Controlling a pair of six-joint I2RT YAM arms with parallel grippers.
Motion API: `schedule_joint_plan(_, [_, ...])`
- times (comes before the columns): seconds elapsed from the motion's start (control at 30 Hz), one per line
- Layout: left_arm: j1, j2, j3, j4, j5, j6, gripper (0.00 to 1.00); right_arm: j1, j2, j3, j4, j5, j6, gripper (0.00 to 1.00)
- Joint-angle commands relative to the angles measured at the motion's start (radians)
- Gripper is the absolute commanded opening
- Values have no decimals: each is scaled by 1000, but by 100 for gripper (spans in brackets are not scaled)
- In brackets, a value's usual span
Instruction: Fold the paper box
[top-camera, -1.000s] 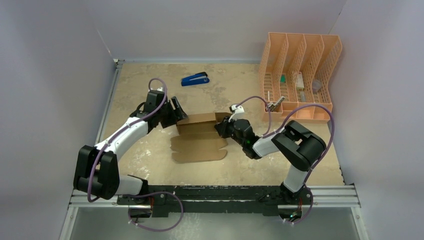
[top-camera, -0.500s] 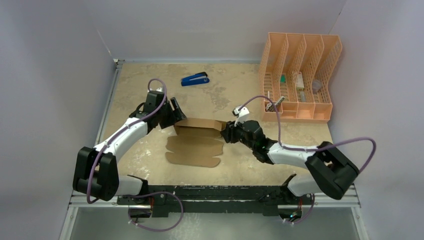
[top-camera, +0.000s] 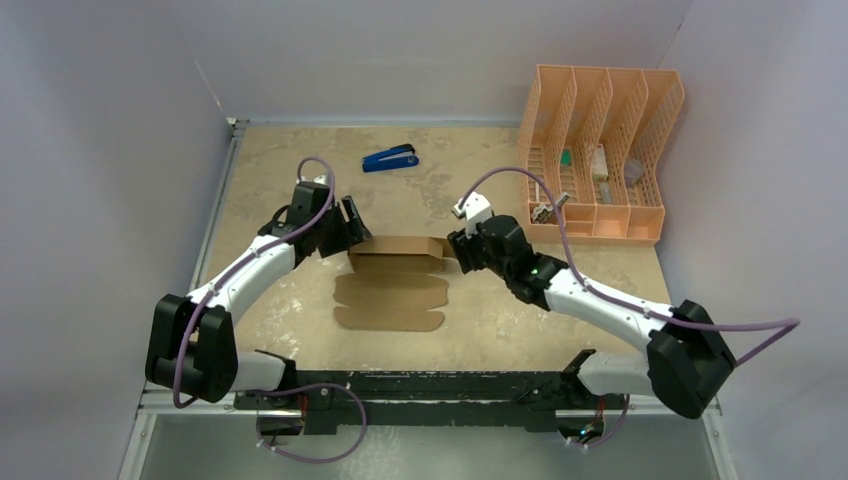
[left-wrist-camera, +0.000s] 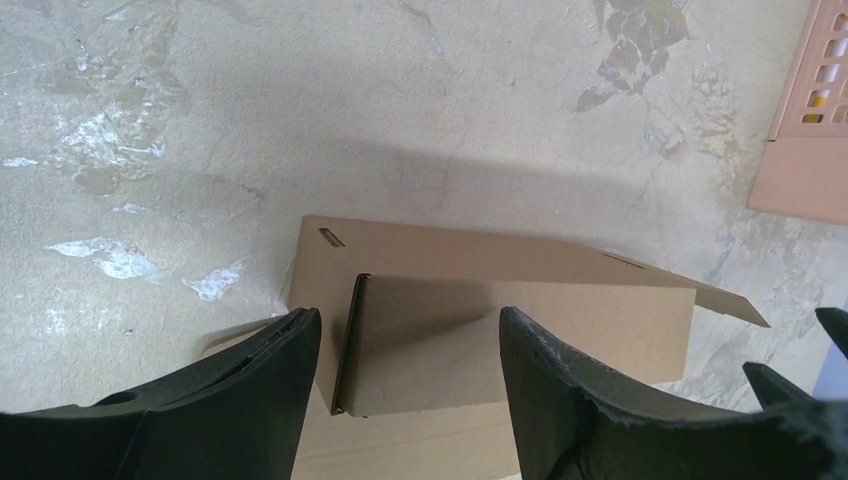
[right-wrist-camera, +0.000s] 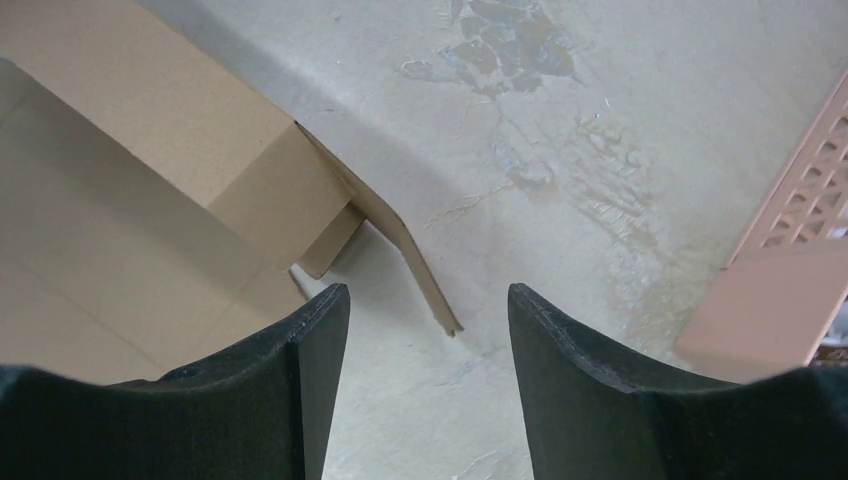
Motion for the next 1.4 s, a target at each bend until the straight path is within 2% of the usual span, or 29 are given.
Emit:
schedule_joint_plan(0.0, [-3, -17, 37, -2, -5, 30, 65, -3, 79, 116, -106, 23, -154, 63])
schedule_joint_plan(0.2, [-3, -16, 41, -8, -2, 36, 65, -6, 176, 225, -126, 3, -275, 64])
schedule_joint_plan(0.37, [-3, -16, 43, -9, 3, 36, 65, -19, 275, 280, -140, -50, -331, 58])
schedule_joint_plan(0.57, [-3, -17, 41, -8, 10, 34, 65, -21, 349, 312, -158, -107, -328, 47])
schedule_joint_plan(0.77, [-3, -19, 25, 23, 40, 2, 65, -22, 381, 347, -190, -176, -224, 29])
schedule_joint_plan(0.97, [-3, -33, -4, 79, 87, -55, 65, -17, 389, 360, -134, -188, -57, 13])
schedule_joint_plan(1.1, [-3, -40, -16, 99, 104, -82, 64, -10, 384, 345, -84, -146, 80, 11])
schedule_joint_plan(1.37, [-3, -65, -23, 138, 150, -140, 64, 19, 434, 327, -28, -52, 243, 14])
